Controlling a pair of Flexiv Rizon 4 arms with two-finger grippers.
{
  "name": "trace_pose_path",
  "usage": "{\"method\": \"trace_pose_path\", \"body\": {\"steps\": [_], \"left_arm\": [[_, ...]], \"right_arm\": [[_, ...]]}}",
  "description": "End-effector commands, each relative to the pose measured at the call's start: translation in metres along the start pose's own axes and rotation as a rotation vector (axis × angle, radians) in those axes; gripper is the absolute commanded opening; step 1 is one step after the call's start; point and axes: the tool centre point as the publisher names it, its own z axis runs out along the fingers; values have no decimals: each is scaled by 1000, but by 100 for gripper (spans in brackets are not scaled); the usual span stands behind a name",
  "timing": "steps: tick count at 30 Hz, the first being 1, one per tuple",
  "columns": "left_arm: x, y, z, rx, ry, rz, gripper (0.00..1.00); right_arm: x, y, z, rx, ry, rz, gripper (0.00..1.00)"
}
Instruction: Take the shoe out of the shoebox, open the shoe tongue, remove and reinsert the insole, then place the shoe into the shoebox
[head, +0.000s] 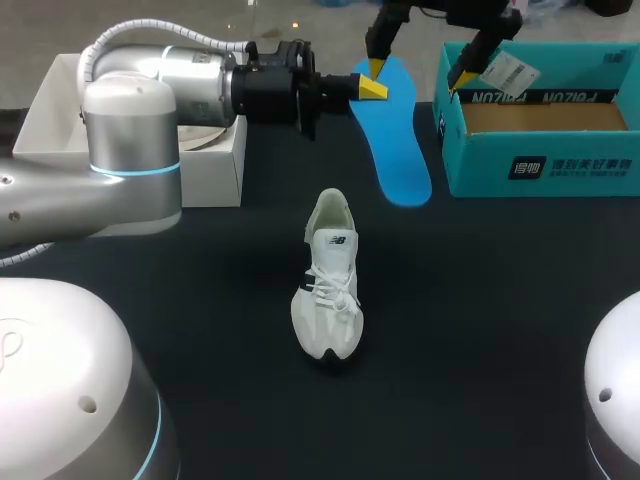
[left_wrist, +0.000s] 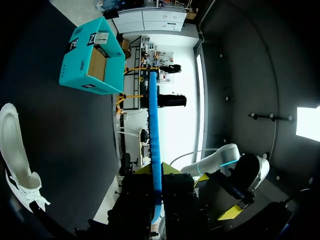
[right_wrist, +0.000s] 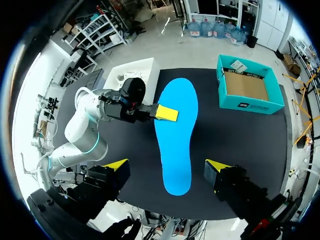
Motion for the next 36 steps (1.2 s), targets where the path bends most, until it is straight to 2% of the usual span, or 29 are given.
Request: {"method": "trace_pose_path", "body": {"steps": [1,9,15,21,36], "left_arm": [[1,1,-2,0,-9,-8,0],[-7,6,-8,7,-6,-32,0],[-8,6,-7,12,-4,-37,0],[-7,7,-5,8,1,-28,0],[-7,8,-7,-2,1,-30,0]], "right_arm": [[11,7,6,23,-197,4,100],[8,13,3,16,-188,-34,100],[18,13,-3,5,-246,-39,100],[18,11,8,12,-264,23,100],[18,10,8,8,-260,29,100]]}}
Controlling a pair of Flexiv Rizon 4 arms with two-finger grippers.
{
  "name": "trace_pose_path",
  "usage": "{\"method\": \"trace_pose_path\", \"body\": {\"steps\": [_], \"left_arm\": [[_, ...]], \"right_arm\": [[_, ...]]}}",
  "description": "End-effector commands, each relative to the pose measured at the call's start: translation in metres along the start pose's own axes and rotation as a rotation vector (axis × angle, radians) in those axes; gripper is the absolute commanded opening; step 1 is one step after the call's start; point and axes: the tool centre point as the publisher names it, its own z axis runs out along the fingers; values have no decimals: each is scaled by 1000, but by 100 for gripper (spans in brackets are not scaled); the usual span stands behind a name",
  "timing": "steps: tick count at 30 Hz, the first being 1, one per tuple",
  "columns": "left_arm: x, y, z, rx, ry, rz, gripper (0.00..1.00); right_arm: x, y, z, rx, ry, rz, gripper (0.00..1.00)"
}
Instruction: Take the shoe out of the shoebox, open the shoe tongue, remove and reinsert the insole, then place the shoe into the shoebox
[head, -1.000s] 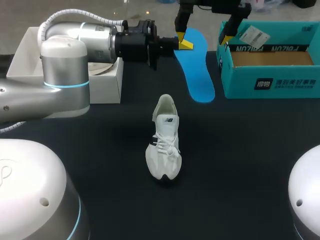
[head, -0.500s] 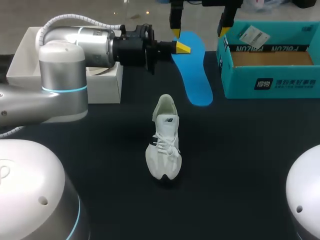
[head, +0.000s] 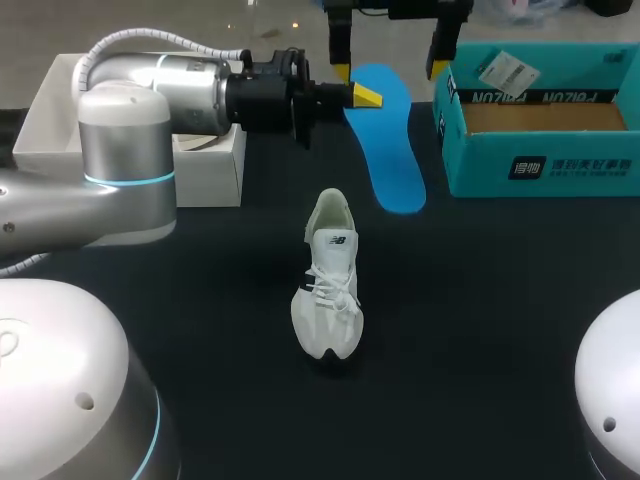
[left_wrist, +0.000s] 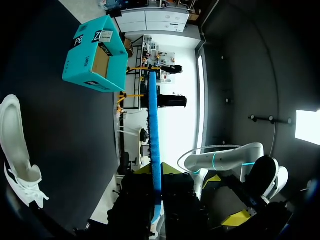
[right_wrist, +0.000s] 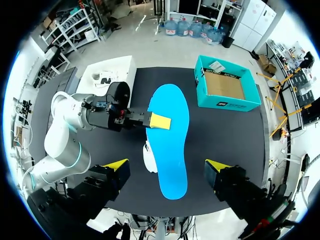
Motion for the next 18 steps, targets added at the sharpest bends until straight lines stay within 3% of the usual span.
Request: {"method": "trace_pose_path", "body": {"steps": [1,7,10,15,18], "left_arm": [[-1,0,-1,-3,-5,-3,0],[2,2,-2,-5,-9,3,0],[4,4,-6,2,-5,17,0],[5,5,-12,6,-2,17,0],[5,5,-13,7,-2,17,0]], "right_arm": [[-1,0,0,0,2,1,100],[-1,0,0,0,2,1,100],[-16,0,9,25,341,61,100],[-32,-5,23,-18,621,109,100],[-38,-6,26,-47,736,110,100]]}}
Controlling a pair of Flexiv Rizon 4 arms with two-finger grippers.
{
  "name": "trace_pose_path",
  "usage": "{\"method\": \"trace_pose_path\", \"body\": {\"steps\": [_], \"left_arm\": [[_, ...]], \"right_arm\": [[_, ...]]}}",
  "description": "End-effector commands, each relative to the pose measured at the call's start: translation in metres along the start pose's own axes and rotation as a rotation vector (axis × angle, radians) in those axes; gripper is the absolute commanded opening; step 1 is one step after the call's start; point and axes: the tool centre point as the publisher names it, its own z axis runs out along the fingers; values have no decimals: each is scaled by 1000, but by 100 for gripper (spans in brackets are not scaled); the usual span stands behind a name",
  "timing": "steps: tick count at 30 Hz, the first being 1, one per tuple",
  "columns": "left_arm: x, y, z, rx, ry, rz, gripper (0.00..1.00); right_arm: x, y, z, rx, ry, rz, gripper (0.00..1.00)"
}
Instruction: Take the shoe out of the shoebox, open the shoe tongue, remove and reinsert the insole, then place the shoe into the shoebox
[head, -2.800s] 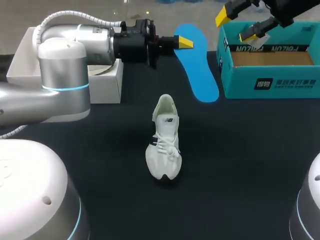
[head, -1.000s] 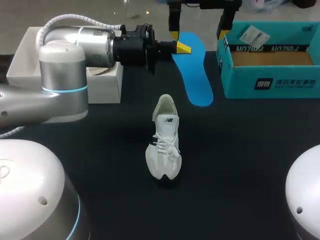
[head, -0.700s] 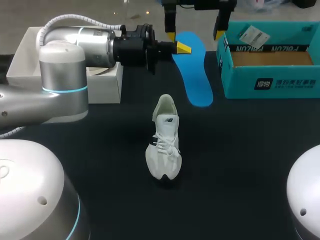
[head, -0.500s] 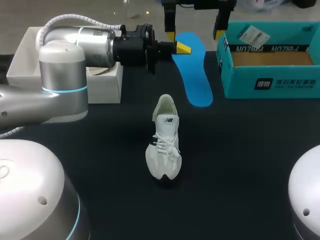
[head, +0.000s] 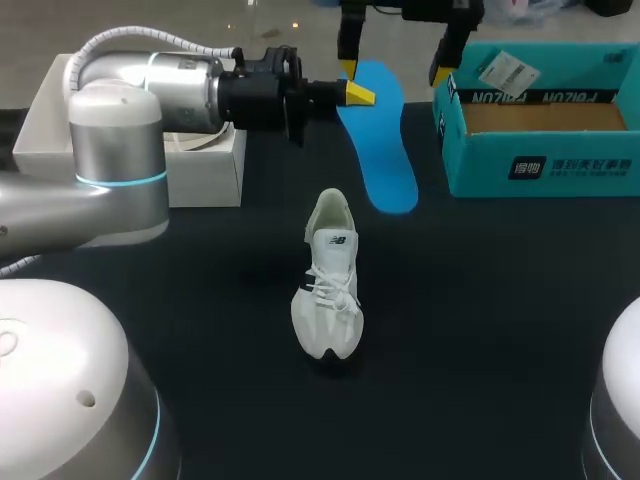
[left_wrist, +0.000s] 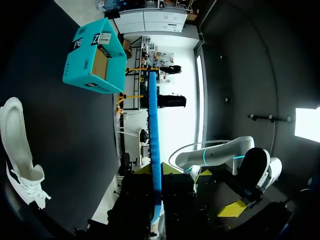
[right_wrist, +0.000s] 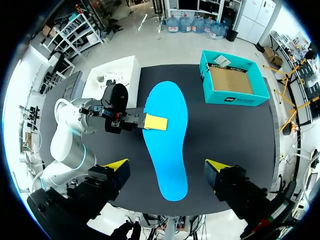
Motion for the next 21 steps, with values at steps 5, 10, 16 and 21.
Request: {"method": "trace_pose_path", "body": {"steps": [5,10,16,21], "left_arm": [[1,3,-3,-4,-6,-1,0],[1,3,-3,-11,-4,-1,0],[0,5,-5,-9,-1,-2,0],[-1,4,-3,-10,0,-5,0]], "right_arm": [[-40,-7,10,-76,868,34,100],[-45,-5,4,-65,1049,-15,100],[-45,-5,4,-65,1049,-15,100],[-45,-5,4,-65,1049,-15,100]]}}
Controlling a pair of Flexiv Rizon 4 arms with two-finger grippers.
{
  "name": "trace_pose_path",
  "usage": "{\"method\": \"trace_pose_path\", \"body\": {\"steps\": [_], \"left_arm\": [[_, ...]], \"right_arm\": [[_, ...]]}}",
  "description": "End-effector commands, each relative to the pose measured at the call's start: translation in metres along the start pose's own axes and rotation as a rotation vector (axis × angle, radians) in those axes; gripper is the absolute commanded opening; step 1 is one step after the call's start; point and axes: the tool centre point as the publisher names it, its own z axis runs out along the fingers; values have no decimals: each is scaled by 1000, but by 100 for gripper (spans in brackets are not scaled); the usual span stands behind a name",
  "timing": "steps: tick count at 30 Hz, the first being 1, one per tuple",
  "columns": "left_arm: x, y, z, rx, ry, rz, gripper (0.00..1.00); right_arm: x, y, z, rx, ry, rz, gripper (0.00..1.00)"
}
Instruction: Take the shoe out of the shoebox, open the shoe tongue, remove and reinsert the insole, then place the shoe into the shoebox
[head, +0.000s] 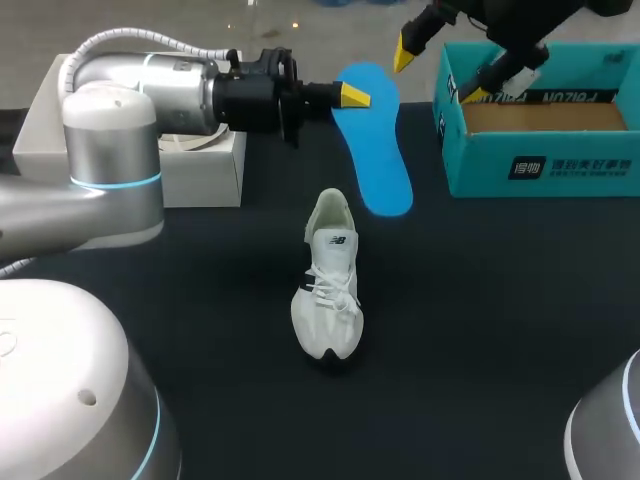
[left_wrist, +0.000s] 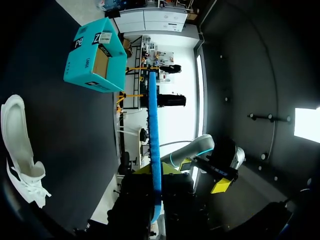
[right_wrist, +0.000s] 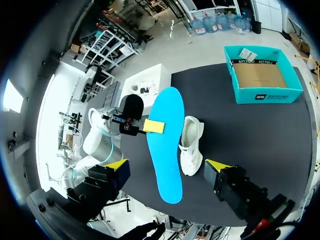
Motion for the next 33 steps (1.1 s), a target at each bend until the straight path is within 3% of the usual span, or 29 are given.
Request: {"method": "trace_pose_path", "body": {"steps": [1,5,7,11,17,21,26,33], "left_arm": [[-1,-1,2,-2,-1,-2,0],[1,0,4,-3,2,2,0],[2,0,4,-4,8,4,0],[3,1,3,-17,64,2,0],[8,3,3,-61,92,-5,0],[8,3,4,-71,85,-7,0],[8,2,6,-77,81,-12,0],[8,3,6,-83,75,-14,0]], "right_arm": [[-8,-3,3,-11,592,-8,100],[-8,-3,3,-11,592,-8,100],[-17,-4,8,-14,761,45,100],[-36,-7,15,-13,963,111,100],[-50,-8,18,-12,1068,164,100],[-51,-2,16,-15,1214,190,100],[-47,0,16,-28,1270,127,100],[-42,2,11,-36,1203,-10,100]]}}
